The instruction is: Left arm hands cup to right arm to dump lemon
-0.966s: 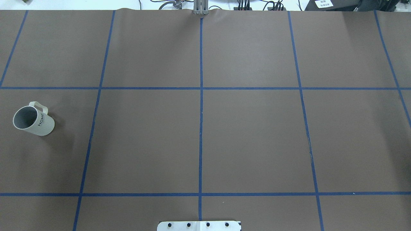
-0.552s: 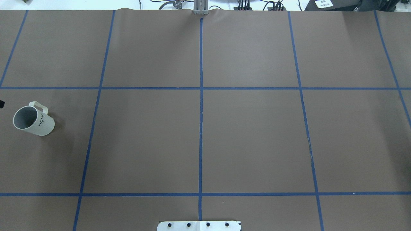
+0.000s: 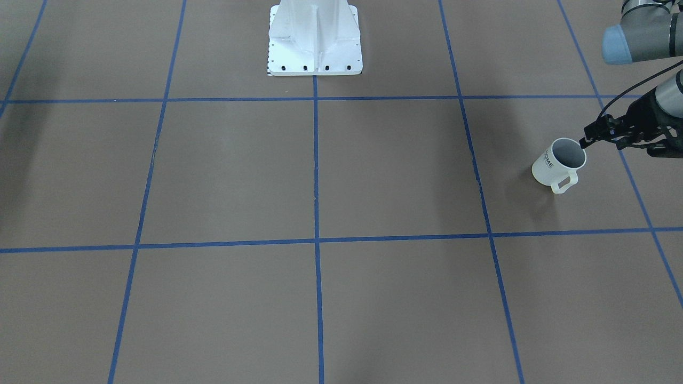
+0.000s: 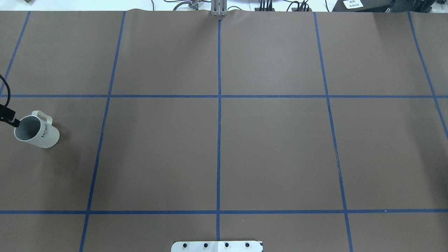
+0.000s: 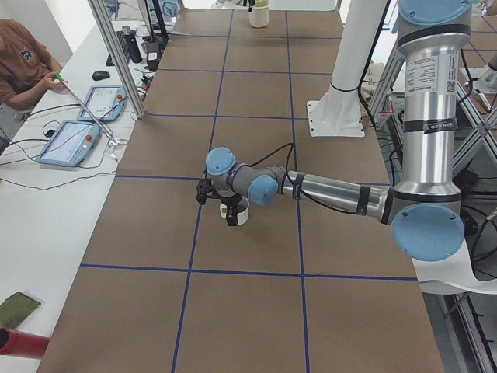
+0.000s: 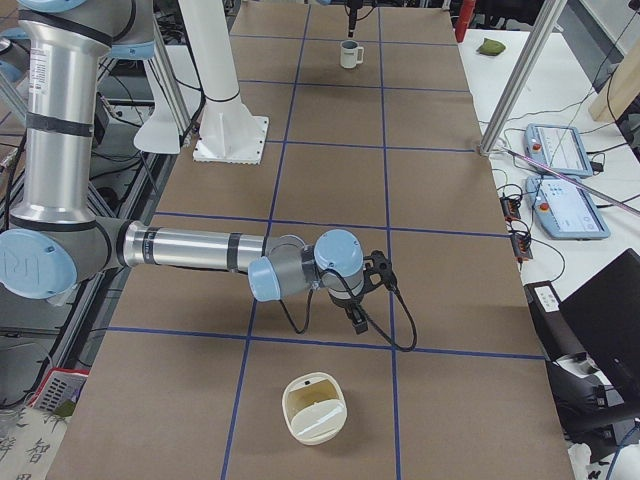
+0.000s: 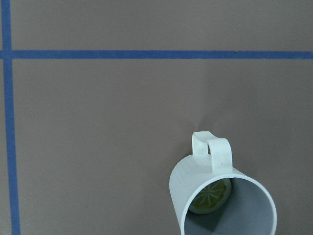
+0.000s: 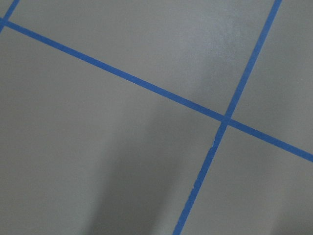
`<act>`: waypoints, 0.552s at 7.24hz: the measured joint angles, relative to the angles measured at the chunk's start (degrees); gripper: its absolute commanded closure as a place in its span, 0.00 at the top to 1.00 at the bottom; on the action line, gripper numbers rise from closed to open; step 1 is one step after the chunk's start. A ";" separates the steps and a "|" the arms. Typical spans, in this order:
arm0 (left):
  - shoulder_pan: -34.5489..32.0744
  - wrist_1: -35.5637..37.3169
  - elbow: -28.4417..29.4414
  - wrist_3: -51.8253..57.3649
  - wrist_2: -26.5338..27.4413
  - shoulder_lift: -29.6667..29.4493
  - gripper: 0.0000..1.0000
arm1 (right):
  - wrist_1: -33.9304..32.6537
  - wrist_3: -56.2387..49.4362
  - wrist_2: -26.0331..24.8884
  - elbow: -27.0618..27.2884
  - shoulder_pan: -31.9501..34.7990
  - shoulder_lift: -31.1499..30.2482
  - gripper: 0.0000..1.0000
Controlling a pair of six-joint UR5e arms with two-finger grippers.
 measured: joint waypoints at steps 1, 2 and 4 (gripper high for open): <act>1.14 -0.08 0.32 -1.68 0.20 -0.12 1.00 | -0.01 0.35 0.09 0.00 -0.12 0.02 1.00; 2.55 -0.09 0.88 -2.64 0.43 -0.50 1.00 | -0.01 0.70 0.23 0.00 -0.26 0.05 1.00; 4.24 -0.13 3.10 -3.21 0.59 -1.95 0.60 | 0.00 0.99 0.32 0.00 -0.45 0.10 1.00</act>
